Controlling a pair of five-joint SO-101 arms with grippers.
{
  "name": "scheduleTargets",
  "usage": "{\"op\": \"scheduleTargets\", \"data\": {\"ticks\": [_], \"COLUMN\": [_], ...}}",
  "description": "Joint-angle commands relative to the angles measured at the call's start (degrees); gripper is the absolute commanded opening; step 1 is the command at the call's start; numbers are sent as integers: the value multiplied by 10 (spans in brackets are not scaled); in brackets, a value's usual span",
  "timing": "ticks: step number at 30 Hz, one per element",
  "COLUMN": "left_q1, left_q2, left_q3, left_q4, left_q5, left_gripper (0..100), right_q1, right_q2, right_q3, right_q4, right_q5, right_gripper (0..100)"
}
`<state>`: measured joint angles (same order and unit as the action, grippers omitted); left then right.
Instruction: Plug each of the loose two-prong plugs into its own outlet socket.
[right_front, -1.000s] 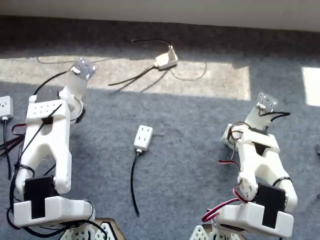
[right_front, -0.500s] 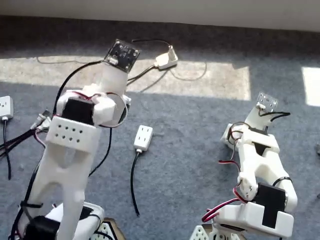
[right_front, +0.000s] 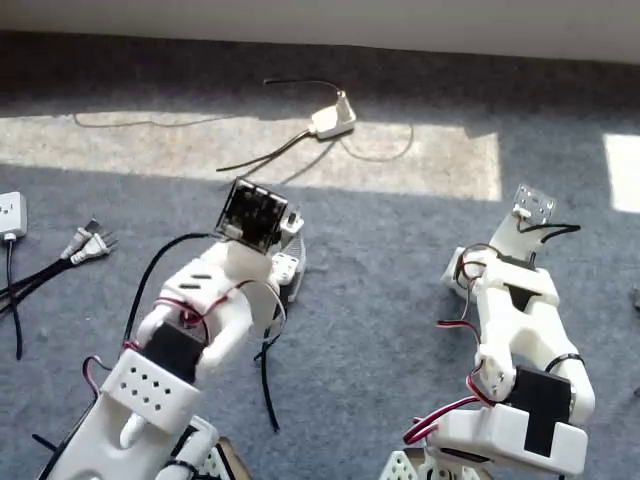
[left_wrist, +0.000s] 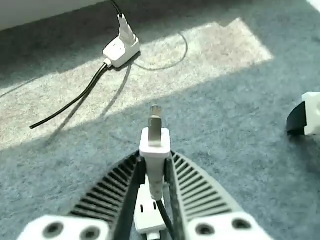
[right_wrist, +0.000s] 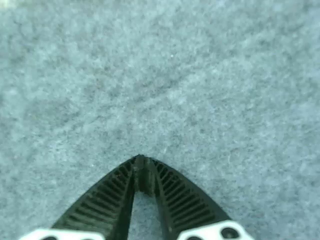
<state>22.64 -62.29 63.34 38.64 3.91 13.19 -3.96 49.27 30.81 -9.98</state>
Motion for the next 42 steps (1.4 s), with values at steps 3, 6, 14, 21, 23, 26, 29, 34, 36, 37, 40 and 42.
{"op": "scheduleTargets", "data": {"ticks": [3, 6, 14, 21, 23, 26, 29, 34, 36, 37, 40, 42], "left_q1": [16, 36, 73, 76, 77, 79, 79, 80, 83, 91, 122, 133], "left_q2": [-116, -155, -250, -263, -263, -263, -262, -262, -262, -262, -262, -262], "left_q3": [153, 240, 342, 342, 342, 342, 342, 342, 342, 342, 342, 342], "left_q4": [-222, -338, -467, -423, -413, -407, -405, -404, -403, -399, -386, -384], "left_q5": [41, 40, 39, 39, 39, 39, 39, 40, 41, 40, 39, 39], "left_gripper": [5, 5, 5, 5, 5, 5, 5, 5, 5, 5, 5, 5], "right_q1": [1, 3, -16, -134, -162, -204, -243, -287, -295, -303, -363, -422], "right_q2": [-7, -33, -291, -445, -470, -496, -518, -558, -586, -605, -671, -708], "right_q3": [-19, -26, 29, 105, 96, 76, 39, -32, -51, -58, -59, -56], "right_q4": [-10, -8, -13, -76, -73, -67, -15, 69, 90, 97, 128, 141], "right_q5": [-4, -4, -5, 0, 0, 0, 0, 1, 18, 33, 78, 109], "right_gripper": [6, 6, 6, 7, 7, 7, 7, 7, 7, 7, 7, 7]}}
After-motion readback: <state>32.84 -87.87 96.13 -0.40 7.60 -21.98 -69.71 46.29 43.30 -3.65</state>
